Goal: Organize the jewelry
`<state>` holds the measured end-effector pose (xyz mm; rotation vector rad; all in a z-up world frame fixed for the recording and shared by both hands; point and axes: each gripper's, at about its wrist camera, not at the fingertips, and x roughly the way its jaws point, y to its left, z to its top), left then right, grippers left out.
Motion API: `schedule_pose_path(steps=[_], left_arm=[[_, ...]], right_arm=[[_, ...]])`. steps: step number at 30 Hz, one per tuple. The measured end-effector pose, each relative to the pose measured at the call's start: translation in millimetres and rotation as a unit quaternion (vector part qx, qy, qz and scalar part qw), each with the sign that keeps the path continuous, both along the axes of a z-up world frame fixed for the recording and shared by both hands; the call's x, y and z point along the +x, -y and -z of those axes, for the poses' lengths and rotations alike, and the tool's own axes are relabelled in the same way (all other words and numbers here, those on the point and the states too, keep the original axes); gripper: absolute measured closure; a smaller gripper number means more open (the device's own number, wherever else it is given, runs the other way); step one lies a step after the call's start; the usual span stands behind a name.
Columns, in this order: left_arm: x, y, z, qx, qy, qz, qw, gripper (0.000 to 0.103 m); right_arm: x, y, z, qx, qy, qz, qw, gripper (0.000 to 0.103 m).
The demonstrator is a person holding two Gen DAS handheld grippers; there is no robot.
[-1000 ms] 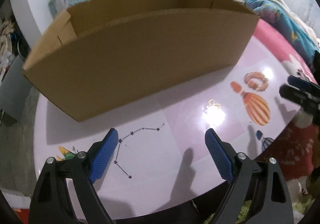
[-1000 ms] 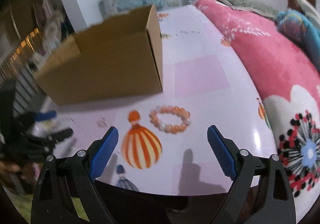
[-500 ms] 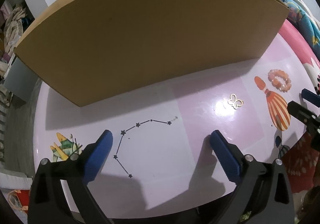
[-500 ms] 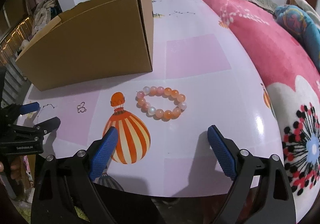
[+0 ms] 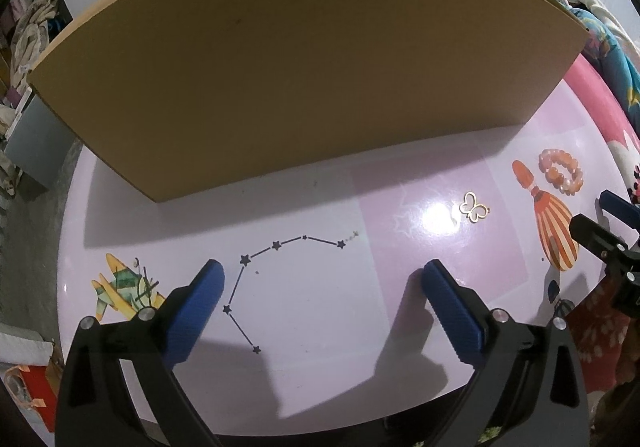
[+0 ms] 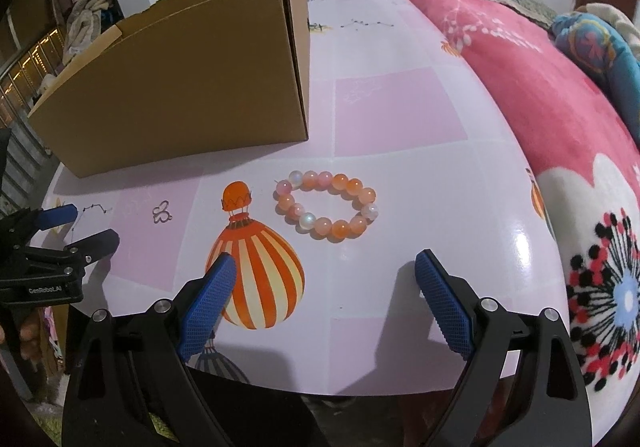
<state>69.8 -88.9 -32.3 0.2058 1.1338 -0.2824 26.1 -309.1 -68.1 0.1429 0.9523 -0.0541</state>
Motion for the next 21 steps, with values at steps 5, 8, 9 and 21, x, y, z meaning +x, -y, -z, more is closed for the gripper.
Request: schedule_pose_path(steps=[5, 8, 9, 21], left_arm=[[-0.8, 0.9, -1.1, -0.001, 0.001, -0.001, 1.0000, 0.006], [-1.3, 4.2, -2.0, -0.001, 0.000, 0.000, 1.0000, 0.006], [-1.5, 5.3, -2.3, -0.001, 0.000, 0.000, 1.0000, 0.006], [-1.8, 6.3, -2.7, -0.001, 0.001, 0.000, 1.0000, 0.006]], right_arm=[[1.7, 0.7, 0.6, 0.004, 0.000, 0.000, 1.000, 0.016], [2.8, 0.8, 0.7, 0.007, 0.000, 0.000, 1.000, 0.016], [3.2, 1.1, 0.8, 0.007, -0.001, 0.000, 1.000, 0.016], [4.5, 3.0, 0.6, 0.014, -0.001, 0.003, 1.000, 0.016]])
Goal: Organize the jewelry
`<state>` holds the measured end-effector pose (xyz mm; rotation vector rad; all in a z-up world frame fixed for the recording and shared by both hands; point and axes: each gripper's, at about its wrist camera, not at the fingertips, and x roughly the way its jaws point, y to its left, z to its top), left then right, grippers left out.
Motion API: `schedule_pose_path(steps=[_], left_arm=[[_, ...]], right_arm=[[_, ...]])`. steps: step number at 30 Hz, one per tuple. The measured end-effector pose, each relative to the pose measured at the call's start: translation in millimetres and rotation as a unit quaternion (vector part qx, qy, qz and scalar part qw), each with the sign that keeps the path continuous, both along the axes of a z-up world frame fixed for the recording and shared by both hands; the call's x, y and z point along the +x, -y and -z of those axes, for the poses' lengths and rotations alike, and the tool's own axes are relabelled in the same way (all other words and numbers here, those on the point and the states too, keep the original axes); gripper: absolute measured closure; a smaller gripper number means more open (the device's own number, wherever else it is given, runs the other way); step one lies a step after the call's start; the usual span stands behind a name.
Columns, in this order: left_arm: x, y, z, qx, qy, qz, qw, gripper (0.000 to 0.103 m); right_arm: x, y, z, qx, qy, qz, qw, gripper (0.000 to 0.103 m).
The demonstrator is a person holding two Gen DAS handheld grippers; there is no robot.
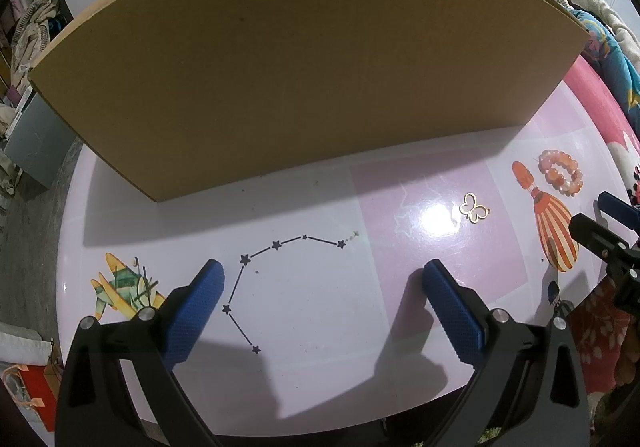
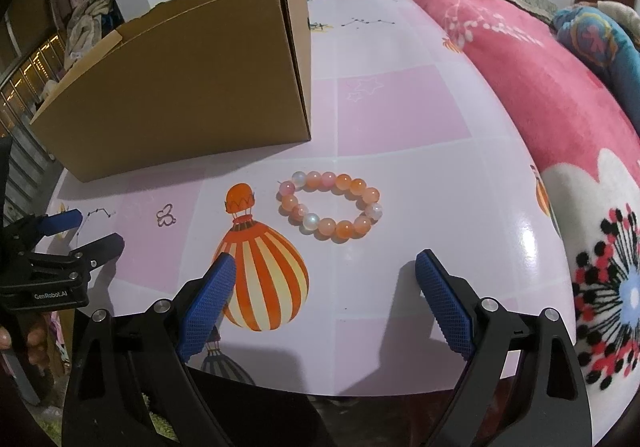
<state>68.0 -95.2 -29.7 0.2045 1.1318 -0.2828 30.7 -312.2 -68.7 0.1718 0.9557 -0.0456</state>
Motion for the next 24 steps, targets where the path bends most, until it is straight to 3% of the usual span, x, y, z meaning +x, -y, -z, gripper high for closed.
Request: schedule_pose_path(steps=[24], left_arm=[[-0.9, 0.2, 0.0, 0.001, 0.001, 0.000, 1.0000, 0.005]], right_arm=[[-0.2, 0.9, -0.3, 0.005, -0.001, -0.001, 1.000, 0.016]])
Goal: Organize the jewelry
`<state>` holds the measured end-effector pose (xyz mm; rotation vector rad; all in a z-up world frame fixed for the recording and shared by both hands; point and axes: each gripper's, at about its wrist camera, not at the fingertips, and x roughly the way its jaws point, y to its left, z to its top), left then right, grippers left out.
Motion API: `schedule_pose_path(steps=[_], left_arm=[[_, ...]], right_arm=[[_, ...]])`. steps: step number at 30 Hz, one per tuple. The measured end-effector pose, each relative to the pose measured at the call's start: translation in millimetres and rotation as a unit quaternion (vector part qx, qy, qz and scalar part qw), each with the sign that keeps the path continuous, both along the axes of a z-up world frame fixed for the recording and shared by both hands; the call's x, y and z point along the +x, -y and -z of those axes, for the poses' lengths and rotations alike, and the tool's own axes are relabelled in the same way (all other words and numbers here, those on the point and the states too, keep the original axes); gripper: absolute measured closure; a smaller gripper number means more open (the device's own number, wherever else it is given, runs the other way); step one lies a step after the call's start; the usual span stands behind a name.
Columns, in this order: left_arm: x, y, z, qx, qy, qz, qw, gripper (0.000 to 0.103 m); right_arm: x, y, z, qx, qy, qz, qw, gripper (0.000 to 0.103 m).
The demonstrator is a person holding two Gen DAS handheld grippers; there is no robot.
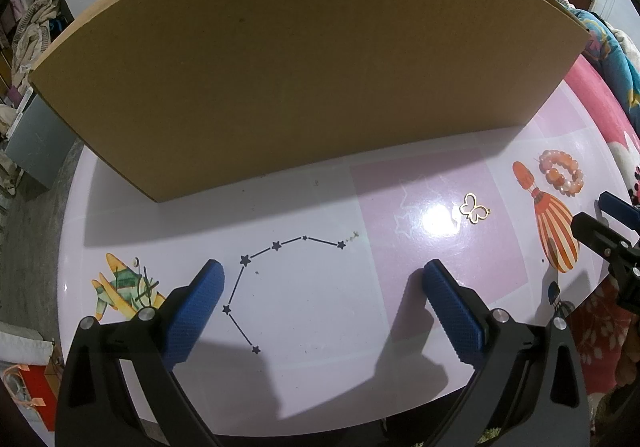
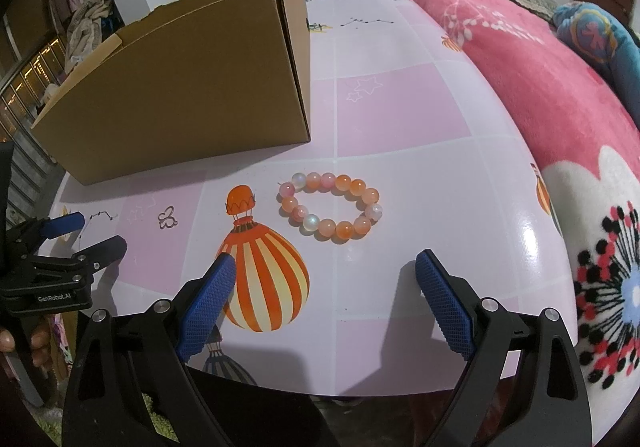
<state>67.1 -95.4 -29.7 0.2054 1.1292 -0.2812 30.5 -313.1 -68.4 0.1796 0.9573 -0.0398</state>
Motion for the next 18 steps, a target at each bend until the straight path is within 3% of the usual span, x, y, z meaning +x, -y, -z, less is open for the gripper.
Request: schedule_pose_path(steps=[18], left_arm=[[-0.7, -1.1, 0.5, -0.001, 0.002, -0.001, 1.0000, 0.005]], right_arm=[[-0.3, -0.1, 0.0, 0.000, -0.002, 0.002, 1.000, 0.016]])
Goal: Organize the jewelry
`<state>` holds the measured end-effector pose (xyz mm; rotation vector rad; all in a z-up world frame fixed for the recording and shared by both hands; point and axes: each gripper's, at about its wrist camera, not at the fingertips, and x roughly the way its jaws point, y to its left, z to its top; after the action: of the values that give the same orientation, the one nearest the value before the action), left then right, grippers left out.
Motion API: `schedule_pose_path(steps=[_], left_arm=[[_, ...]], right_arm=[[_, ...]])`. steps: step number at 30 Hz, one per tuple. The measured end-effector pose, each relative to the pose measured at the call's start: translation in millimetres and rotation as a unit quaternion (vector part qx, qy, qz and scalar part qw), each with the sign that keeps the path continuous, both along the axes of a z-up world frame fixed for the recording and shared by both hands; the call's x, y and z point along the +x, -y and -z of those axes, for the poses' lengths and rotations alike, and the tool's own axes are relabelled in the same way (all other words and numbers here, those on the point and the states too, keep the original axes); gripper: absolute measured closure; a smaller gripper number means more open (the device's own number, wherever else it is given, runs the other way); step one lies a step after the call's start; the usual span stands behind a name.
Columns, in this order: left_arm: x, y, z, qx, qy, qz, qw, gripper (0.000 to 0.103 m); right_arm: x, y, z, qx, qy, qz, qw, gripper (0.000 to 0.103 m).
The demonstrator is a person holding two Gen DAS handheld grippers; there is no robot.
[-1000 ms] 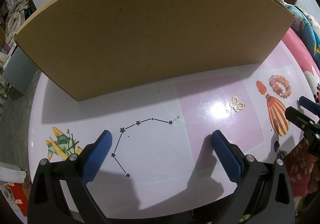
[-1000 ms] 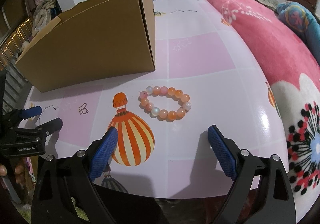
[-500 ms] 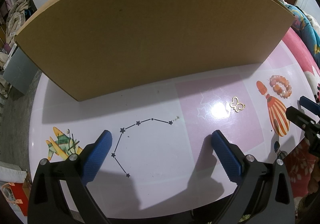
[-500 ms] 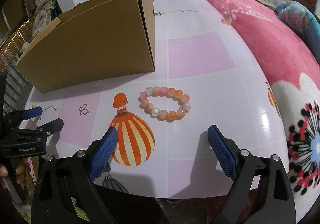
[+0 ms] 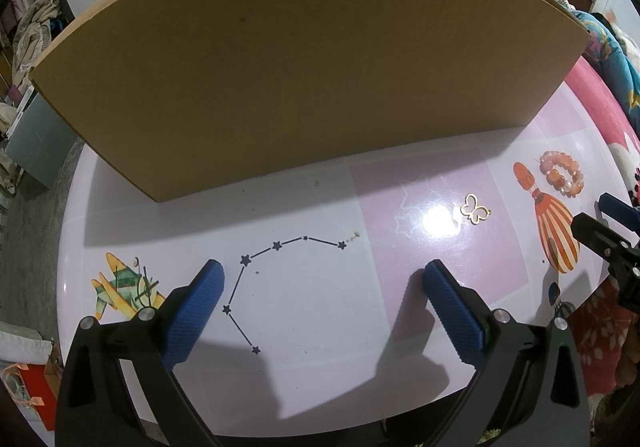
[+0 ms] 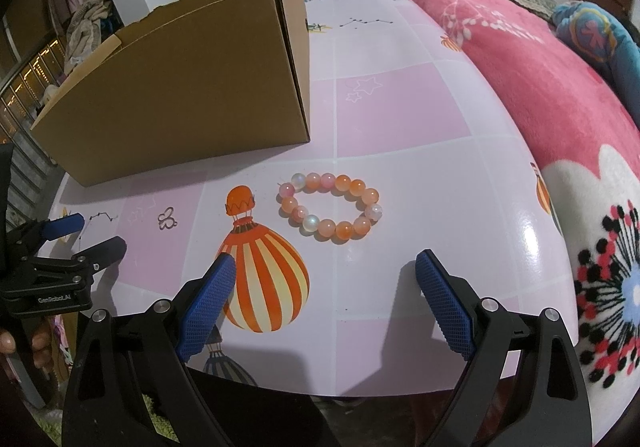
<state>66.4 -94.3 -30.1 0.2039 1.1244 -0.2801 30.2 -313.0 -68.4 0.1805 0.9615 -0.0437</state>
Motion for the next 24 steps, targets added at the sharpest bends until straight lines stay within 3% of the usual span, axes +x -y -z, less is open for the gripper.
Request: schedule_pose_path(steps=[24], left_arm=[[-1.5, 0.8, 0.1, 0.001, 0.005, 0.001, 1.0000, 0.004]], right_arm=[[3.1, -2.5, -0.9, 0.003, 0.000, 0.000, 1.000, 0.016]])
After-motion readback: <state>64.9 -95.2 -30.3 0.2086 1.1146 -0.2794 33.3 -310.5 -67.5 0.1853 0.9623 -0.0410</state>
